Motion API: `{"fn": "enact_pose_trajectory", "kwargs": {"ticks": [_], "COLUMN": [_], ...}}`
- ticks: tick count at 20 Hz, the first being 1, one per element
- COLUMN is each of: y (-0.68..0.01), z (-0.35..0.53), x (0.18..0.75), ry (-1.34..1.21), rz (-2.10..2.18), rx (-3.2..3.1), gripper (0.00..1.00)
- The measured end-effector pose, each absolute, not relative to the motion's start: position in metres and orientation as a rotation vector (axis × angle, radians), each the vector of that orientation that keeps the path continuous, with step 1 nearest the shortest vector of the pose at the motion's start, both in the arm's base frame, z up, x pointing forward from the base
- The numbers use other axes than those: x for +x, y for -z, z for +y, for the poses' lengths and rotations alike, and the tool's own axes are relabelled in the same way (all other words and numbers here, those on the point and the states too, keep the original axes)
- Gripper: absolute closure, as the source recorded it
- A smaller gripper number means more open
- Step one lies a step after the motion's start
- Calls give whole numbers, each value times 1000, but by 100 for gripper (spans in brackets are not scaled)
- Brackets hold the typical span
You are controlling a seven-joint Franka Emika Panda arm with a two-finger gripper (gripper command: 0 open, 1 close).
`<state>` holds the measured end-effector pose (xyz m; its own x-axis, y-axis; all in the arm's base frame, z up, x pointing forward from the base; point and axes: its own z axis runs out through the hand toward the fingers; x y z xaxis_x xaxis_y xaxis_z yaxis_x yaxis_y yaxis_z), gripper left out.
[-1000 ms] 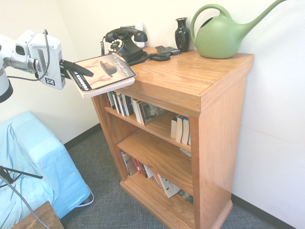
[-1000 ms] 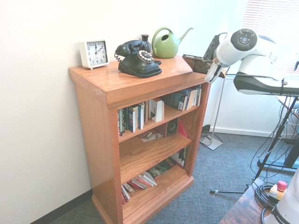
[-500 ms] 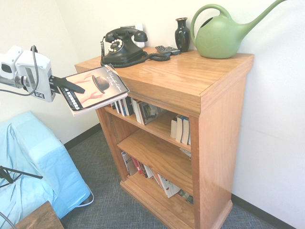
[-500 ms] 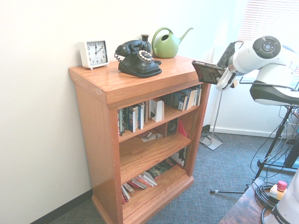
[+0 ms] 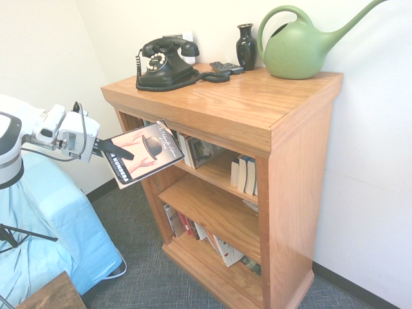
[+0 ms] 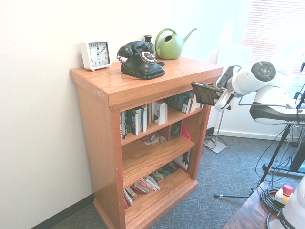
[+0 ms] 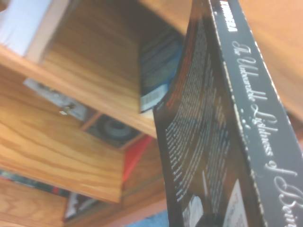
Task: Organize the shelf
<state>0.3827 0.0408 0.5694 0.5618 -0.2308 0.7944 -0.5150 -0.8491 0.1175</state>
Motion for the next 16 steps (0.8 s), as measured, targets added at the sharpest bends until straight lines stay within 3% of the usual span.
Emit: {"fn": "enact_pose_trajectory", "kwargs": {"ticks": [16], "y": [-472], "z": [25], "x": [444], "ry": [-1150], "rz": [-655], "rx": [2611], "gripper": [100]}}
